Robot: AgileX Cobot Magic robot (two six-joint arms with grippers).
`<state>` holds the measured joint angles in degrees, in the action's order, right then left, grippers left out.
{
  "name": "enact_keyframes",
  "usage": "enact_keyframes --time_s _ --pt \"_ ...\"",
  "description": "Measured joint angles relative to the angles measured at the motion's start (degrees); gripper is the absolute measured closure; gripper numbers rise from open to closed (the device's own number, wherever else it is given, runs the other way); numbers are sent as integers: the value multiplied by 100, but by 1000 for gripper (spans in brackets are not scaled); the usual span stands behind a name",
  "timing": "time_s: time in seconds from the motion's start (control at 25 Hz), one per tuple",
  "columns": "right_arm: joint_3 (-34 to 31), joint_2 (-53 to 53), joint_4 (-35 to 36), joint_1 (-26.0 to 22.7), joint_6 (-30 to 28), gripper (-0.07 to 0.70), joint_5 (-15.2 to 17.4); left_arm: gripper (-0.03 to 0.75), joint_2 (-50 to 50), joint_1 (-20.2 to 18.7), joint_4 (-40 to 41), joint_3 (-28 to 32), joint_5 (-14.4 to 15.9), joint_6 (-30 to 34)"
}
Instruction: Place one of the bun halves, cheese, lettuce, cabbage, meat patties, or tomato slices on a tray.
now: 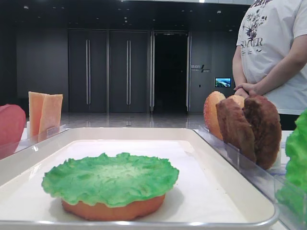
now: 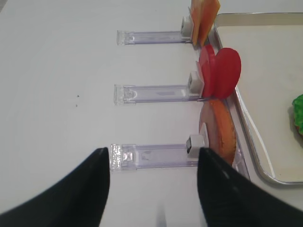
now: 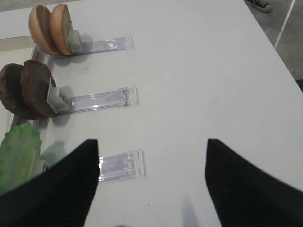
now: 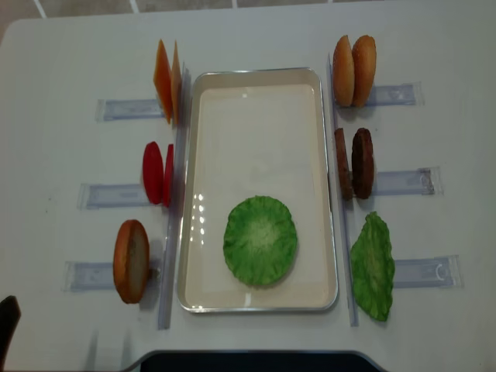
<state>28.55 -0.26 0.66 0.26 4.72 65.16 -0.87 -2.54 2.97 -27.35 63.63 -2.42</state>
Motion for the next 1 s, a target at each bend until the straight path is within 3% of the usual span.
enact_keyframes --time_s 1.0 --pt "0 -17 19 0 -22 148 0 265 0 0 0 0 0 0"
